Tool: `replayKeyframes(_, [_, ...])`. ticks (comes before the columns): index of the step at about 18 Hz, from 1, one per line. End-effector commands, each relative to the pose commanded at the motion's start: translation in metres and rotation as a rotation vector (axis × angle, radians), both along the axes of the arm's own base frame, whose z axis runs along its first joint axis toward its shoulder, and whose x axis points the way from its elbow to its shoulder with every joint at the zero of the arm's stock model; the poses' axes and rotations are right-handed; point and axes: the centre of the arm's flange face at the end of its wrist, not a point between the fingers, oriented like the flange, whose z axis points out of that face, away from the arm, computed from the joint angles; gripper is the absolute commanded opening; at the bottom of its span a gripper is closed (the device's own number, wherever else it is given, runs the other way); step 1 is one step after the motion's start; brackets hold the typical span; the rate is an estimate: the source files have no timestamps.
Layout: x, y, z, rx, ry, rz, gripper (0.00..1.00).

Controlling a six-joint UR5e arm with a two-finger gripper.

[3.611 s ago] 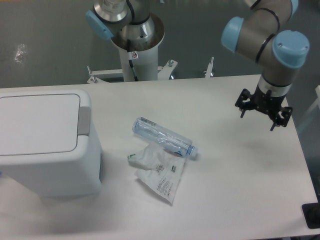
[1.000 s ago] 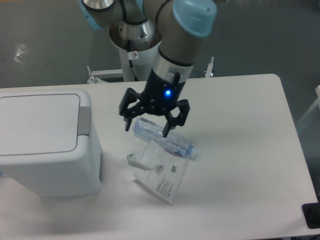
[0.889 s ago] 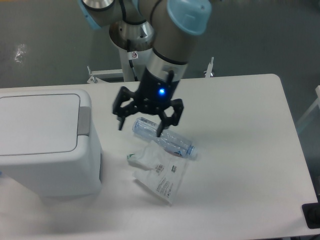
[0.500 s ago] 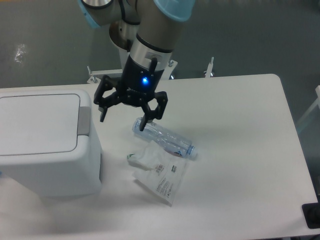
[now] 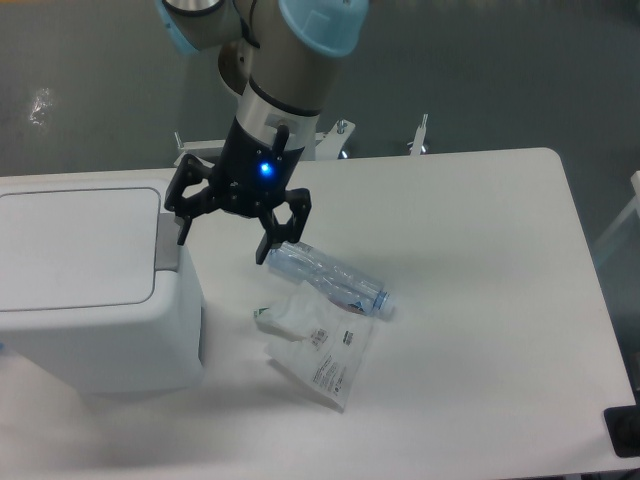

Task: Open the trash can

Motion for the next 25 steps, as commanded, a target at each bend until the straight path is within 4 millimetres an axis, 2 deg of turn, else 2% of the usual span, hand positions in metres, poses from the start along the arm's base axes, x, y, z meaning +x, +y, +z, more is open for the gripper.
replayKeyframes(9, [-0.001, 0.005, -0.014, -0.019, -0.01, -0.008, 1.0])
replayKeyframes(16, [-0.002, 0.006, -0.015, -0.023, -0.006, -0.008, 1.0])
replayKeyframes(21, [-0.013, 0.009, 0.023, 0.029, 0.049, 0.001, 1.0])
replayKeyframes(22, [-0.02, 0.007, 0.028, 0.038, 0.061, 0.006, 1.0])
replayKeyframes(25, [-0.053, -0.017, 0.037, 0.047, 0.101, 0.066, 1.0])
